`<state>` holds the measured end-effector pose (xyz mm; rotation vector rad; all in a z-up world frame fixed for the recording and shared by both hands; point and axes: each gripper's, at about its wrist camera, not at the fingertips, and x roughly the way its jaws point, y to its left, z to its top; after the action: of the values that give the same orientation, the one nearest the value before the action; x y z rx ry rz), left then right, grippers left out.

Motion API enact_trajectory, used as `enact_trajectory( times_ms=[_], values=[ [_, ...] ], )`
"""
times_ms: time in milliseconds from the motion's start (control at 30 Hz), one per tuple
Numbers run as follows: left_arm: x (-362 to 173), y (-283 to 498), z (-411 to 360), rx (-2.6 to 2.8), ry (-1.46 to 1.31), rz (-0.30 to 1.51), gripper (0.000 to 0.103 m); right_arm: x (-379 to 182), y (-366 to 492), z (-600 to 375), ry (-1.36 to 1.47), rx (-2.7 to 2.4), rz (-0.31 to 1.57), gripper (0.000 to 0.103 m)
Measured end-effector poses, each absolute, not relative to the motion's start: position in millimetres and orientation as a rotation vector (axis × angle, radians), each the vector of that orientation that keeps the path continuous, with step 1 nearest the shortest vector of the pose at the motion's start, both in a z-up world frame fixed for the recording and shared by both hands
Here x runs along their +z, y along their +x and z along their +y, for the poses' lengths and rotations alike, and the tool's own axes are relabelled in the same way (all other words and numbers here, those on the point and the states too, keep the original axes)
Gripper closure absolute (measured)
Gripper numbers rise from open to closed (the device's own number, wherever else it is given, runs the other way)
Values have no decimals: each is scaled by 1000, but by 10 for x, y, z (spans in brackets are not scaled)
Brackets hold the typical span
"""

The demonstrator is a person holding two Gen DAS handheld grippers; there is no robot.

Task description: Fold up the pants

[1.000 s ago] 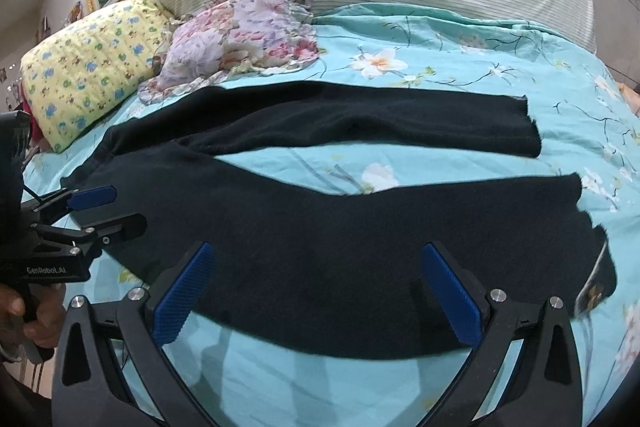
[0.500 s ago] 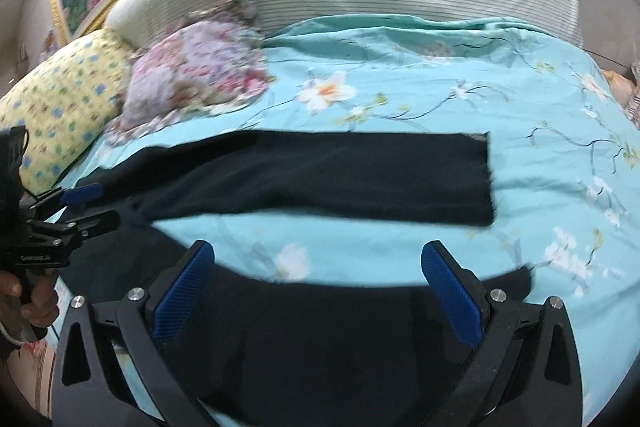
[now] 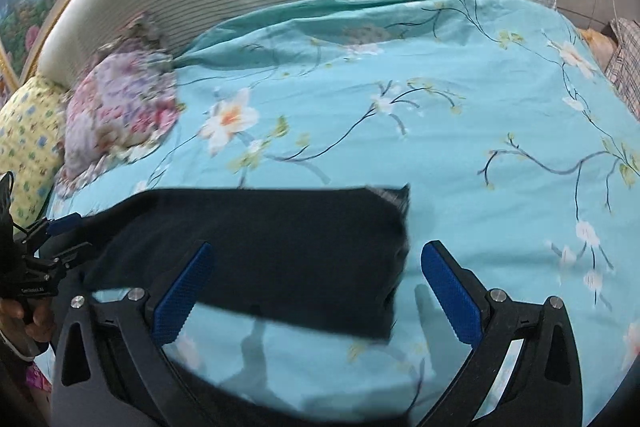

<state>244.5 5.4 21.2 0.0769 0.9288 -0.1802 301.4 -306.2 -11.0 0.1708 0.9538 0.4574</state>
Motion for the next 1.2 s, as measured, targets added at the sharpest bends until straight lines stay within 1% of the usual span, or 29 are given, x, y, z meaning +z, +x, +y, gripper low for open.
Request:
enact_trajectory(
  times_ms=[233, 333, 433, 467, 500, 533, 567, 600, 633, 667, 700, 733, 800, 967, 1200],
  values=[
    [20, 2948, -4, -229, 140, 997, 11, -272, 3371, -3082, 153, 454, 1018, 2],
    [-105, 3109, -47, -254, 152, 1038, 11, -335, 3469, -3070, 157, 472, 1042, 8],
    [-234, 3219, -82, -251, 167, 1079, 12, -431, 3553, -3060, 168, 484, 1079, 23],
    [-267, 3244, -83, -251, 163, 1090, 12, -457, 3568, -3055, 167, 479, 1089, 30],
    [-307, 3275, -79, -255, 152, 1107, 17, -478, 3580, -3057, 167, 471, 1096, 34],
    [-335, 3297, -78, -264, 141, 1118, 28, -482, 3589, -3068, 173, 470, 1097, 43],
    [-342, 3302, -84, -272, 133, 1121, 34, -481, 3597, -3082, 184, 469, 1098, 56],
    [-335, 3298, -92, -283, 127, 1117, 48, -477, 3608, -3113, 207, 473, 1102, 67],
    [-319, 3287, -103, -297, 123, 1114, 68, -471, 3614, -3138, 223, 474, 1104, 73],
    [-296, 3266, -112, -315, 117, 1118, 77, -462, 3618, -3149, 226, 474, 1103, 86],
    [-267, 3238, -115, -325, 114, 1118, 90, -438, 3615, -3169, 227, 478, 1100, 90],
    [-212, 3178, -119, -328, 115, 1105, 92, -418, 3610, -3182, 232, 489, 1096, 91],
    [-93, 3035, -130, -355, 101, 1079, 95, -346, 3575, -3210, 242, 510, 1078, 92],
    [231, 2560, -112, -407, 38, 1003, 96, -123, 3465, -3256, 232, 572, 1008, 93],
    [384, 1866, -108, -441, -24, 964, 96, 120, 3195, -3443, 185, 716, 936, 93]
  ],
)
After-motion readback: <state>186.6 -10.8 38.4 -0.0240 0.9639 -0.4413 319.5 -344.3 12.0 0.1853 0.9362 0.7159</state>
